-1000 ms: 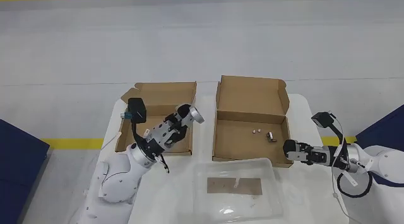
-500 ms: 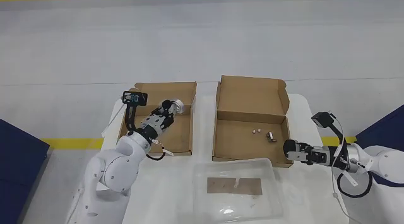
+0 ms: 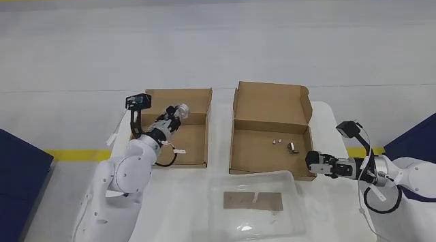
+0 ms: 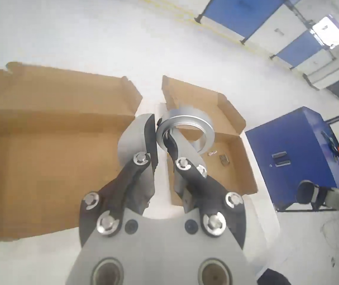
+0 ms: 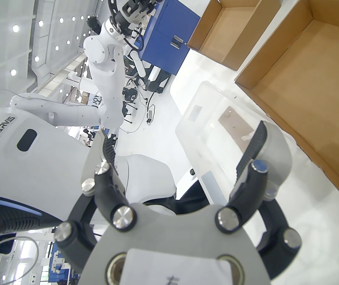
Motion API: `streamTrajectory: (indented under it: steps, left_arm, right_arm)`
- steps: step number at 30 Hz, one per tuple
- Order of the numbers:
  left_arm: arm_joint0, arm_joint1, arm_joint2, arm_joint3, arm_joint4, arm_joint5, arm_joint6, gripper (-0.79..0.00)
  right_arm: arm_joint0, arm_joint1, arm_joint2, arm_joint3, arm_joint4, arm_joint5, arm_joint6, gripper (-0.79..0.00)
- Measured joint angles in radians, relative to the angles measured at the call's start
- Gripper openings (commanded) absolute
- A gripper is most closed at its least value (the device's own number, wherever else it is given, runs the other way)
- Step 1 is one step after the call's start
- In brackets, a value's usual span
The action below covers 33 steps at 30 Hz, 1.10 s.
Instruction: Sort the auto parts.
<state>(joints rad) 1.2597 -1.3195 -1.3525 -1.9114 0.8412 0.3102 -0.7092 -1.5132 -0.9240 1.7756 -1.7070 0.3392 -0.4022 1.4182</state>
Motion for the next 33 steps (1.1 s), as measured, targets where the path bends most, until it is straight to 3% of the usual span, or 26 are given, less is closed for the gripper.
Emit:
streamTrajectory:
  steps: [8,18,21,27,33]
  left_arm:
    - [-0.194,-0.01,0.076,0.196,0.108,0.276,-0.238,-0.785]
    - [-0.189,-0.01,0.082,0.214,0.113,0.277,-0.24,-0.785]
    - [-0.214,-0.009,0.11,0.266,0.153,0.278,-0.31,-0.785]
    - [-0.373,-0.022,0.203,0.496,0.234,0.3,-0.501,-0.785]
    - [-0.528,-0.058,0.299,0.782,0.211,0.275,-0.526,-0.785]
  right_arm:
    - [0.0,0.0,0.0,0.0,0.0,0.0,0.0,0.0]
    - [0.0,0.0,0.0,0.0,0.0,0.0,0.0,0.0]
    - [0.0,0.0,0.0,0.0,0.0,0.0,0.0,0.0]
    - [0.0,0.0,0.0,0.0,0.0,0.0,0.0,0.0]
    - [0.0,0.0,0.0,0.0,0.0,0.0,0.0,0.0]
